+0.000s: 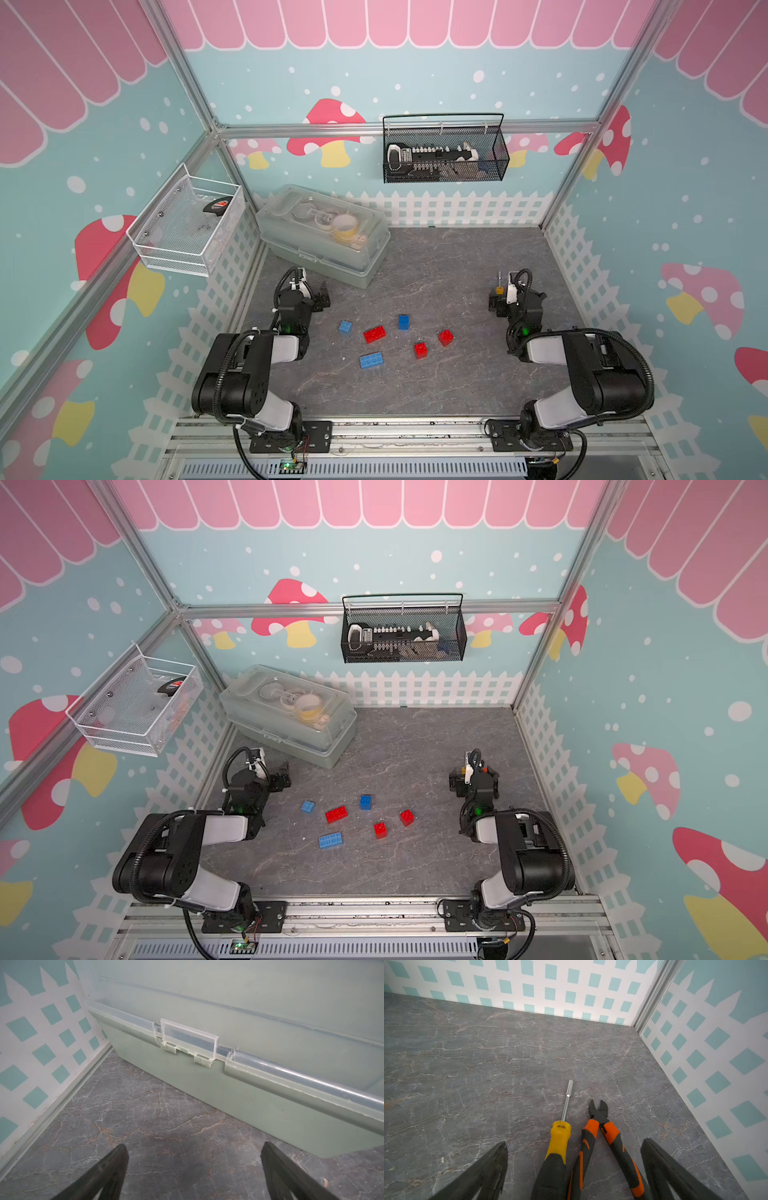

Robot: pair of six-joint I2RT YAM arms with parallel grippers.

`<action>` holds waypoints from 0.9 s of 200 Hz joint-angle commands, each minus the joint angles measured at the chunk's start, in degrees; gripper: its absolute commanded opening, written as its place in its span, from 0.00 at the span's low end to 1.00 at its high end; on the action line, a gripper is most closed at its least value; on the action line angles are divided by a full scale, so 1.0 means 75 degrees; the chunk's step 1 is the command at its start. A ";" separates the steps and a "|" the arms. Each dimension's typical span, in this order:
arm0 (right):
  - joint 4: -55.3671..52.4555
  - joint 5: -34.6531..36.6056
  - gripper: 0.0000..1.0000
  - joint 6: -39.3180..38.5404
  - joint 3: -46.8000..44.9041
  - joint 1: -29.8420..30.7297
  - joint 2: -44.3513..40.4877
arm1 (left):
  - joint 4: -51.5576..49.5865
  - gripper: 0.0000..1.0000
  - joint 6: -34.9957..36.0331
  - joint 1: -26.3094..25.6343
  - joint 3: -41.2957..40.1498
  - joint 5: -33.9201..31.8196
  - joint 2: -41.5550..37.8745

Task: Assemble a giraffe with lego
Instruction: Pick up the lego brick from the center of the board.

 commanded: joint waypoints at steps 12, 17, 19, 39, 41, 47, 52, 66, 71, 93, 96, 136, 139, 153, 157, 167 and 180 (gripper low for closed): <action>0.0073 0.0002 0.99 -0.0121 0.0005 -0.0007 0.0010 | 0.0099 0.99 -0.0001 0.0043 0.0123 0.0076 0.0073; 0.0076 -0.0007 0.99 -0.0120 -0.0002 -0.0007 0.0010 | 0.0099 0.99 0.0001 0.0037 0.0123 0.0074 0.0069; 0.0076 0.0000 0.99 -0.0120 0.0003 -0.0006 0.0015 | 0.0094 0.99 0.0006 0.0042 0.0123 0.0074 0.0067; 0.0093 0.0002 0.99 -0.0132 0.0001 -0.0007 0.0006 | 0.0099 0.99 0.0000 0.0039 0.0123 0.0075 0.0060; 0.0092 0.0002 0.99 -0.0132 -0.0002 -0.0006 0.0002 | 0.0099 0.99 0.0000 0.0046 0.0123 0.0075 0.0062; 0.0082 0.0002 0.99 -0.0128 0.0004 -0.0006 0.0009 | 0.0107 1.00 -0.0001 0.0040 0.0115 0.0075 0.0063; 0.0085 0.0001 0.99 -0.0131 -0.0002 -0.0007 0.0015 | 0.0105 0.99 -0.0001 0.0039 0.0111 0.0074 0.0063; 0.0080 0.0000 0.99 -0.0133 -0.0003 -0.0006 0.0012 | 0.0111 0.99 0.0007 0.0039 0.0111 0.0075 0.0063; 0.0080 0.0003 0.99 -0.0132 -0.0007 -0.0008 0.0007 | 0.0105 0.99 0.0011 0.0040 0.0111 0.0080 0.0063; 0.0076 0.0003 0.99 -0.0132 0.0004 -0.0006 0.0016 | 0.0110 0.99 0.0029 0.0005 0.0111 0.0021 0.0063; 0.0079 0.0002 0.99 -0.0132 0.0003 -0.0008 0.0010 | 0.0111 0.99 0.0034 -0.0007 0.0111 0.0009 0.0063; 0.0076 -0.0004 0.99 -0.0131 0.0003 -0.0009 0.0010 | 0.0144 0.99 0.0082 -0.0093 0.0094 -0.0146 0.0063; 0.0078 -0.0003 0.99 -0.0131 0.0004 -0.0007 0.0008 | 0.0145 0.99 0.0082 -0.0093 0.0099 -0.0158 0.0057; 0.0094 0.0002 0.99 -0.0132 -0.0007 -0.0012 0.0004 | 0.0146 0.99 0.0082 -0.0093 0.0088 -0.0150 0.0043; 0.0101 0.0019 0.99 -0.0142 -0.0014 -0.0007 -0.0001 | 0.0146 0.99 0.0082 -0.0095 0.0079 -0.0154 0.0040; -0.0056 -0.0005 0.99 -0.0161 0.0060 0.0005 -0.0063 | 0.0199 0.99 0.0099 -0.0103 0.0080 -0.0168 0.0025; -0.0964 -0.0062 0.99 -0.0196 0.0411 0.0022 -0.0426 | -0.0492 0.99 0.0071 -0.0144 0.0351 -0.0389 -0.0242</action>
